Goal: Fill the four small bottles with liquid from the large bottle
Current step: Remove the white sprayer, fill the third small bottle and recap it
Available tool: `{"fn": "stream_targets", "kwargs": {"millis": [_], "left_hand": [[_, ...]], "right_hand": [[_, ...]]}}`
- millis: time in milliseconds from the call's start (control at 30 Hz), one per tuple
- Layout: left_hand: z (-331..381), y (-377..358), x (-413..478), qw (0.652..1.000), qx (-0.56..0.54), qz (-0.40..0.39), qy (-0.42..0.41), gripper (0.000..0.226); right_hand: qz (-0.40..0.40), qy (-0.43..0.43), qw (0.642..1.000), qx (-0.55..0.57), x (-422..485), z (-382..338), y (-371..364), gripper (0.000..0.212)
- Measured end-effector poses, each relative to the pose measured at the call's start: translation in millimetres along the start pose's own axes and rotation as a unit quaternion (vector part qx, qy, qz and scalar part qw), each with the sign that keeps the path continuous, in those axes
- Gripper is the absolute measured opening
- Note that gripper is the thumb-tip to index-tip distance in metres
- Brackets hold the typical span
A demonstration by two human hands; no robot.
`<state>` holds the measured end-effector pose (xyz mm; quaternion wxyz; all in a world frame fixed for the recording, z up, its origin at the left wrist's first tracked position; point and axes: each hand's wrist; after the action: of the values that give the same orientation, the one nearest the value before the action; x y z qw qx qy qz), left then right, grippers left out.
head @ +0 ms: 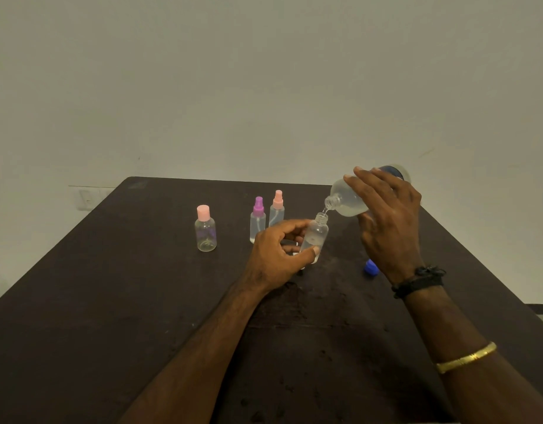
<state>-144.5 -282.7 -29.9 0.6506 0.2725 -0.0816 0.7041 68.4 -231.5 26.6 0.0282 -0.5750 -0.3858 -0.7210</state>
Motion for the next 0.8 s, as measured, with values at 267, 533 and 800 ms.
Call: {"fn": "stream_targets", "kwargs": {"millis": [267, 533, 800], "left_hand": [[1.7, 0.4, -0.8, 1.0, -0.004, -0.004, 0.003, 0.049], [0.3, 0.7, -0.4, 1.0, -0.002, -0.002, 0.005, 0.05], [0.3, 1.1, -0.2, 1.0, 0.002, -0.003, 0.007, 0.051]], "right_hand": [[0.0, 0.0, 1.0, -0.002, -0.5, -0.5, 0.4, 0.081], [-0.004, 0.001, 1.0, 0.001, -0.8, -0.6, 0.8, 0.083], [-0.003, 0.0, 1.0, 0.001, -0.1, -0.8, 0.6, 0.081]]}}
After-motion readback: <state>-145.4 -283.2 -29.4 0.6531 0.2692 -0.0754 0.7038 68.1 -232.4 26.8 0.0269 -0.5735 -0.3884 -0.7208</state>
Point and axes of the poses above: each hand's wrist, its own x-axis towards the middle knuckle, its own y-axis out of the back of the hand, z = x × y, and after that the axes turned 2 degrees about -z, right-handed
